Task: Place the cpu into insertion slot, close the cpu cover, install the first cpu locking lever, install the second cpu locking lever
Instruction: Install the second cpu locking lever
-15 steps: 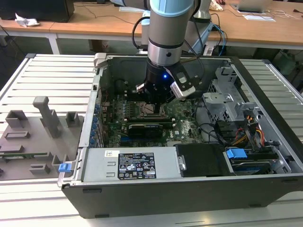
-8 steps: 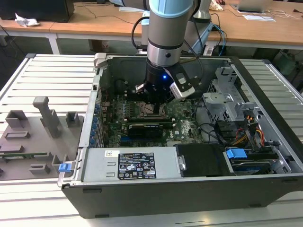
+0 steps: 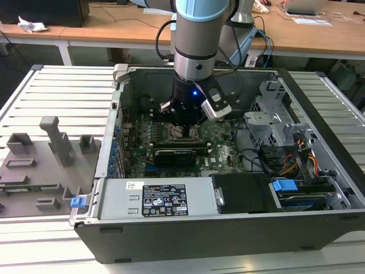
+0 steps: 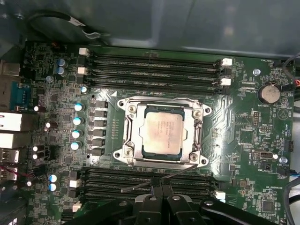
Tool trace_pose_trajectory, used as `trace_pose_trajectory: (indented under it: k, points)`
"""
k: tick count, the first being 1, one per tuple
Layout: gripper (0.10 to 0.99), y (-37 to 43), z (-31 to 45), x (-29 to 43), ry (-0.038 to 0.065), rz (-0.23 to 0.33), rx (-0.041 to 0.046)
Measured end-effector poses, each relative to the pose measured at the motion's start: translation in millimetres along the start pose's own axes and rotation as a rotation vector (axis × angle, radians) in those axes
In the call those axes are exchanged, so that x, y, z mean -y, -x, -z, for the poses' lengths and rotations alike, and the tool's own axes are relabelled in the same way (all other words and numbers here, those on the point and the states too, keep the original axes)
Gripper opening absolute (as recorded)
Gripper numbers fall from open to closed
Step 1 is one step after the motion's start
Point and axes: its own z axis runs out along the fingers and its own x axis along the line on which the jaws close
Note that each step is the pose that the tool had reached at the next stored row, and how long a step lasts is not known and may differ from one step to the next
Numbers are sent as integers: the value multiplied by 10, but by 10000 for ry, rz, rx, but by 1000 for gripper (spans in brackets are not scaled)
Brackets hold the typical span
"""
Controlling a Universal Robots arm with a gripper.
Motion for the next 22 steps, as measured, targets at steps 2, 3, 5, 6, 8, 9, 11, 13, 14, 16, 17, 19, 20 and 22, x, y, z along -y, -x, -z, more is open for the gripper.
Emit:
trace_pose_trajectory:
  k: [2, 3, 5, 6, 8, 9, 11, 13, 14, 16, 17, 19, 20, 22]
  points:
    - [106, -1, 0, 0, 1, 2, 0]
    - [106, -1, 0, 0, 0, 3, 0]
    - [106, -4, -2, 1, -1, 0, -1]
    - [106, -6, -4, 1, -1, 0, 0]
    - [106, -15, -14, 0, 1, -1, 0]
    - [106, -22, -23, -1, 2, 0, 1]
    - [106, -34, -47, 0, 1, 1, 0]
    - [106, -46, -88, 0, 19, 0, 1]
    - [106, -49, -96, 2, 105, 2, 5]
    - [106, -59, -103, 10, 326, 0, 21]
    - [106, -67, -104, 22, 429, 1, 29]
    - [106, -103, -106, 46, 581, 1, 39]
    - [106, -127, -107, 58, 637, 1, 43]
    - [106, -168, -109, 77, 718, 0, 49]
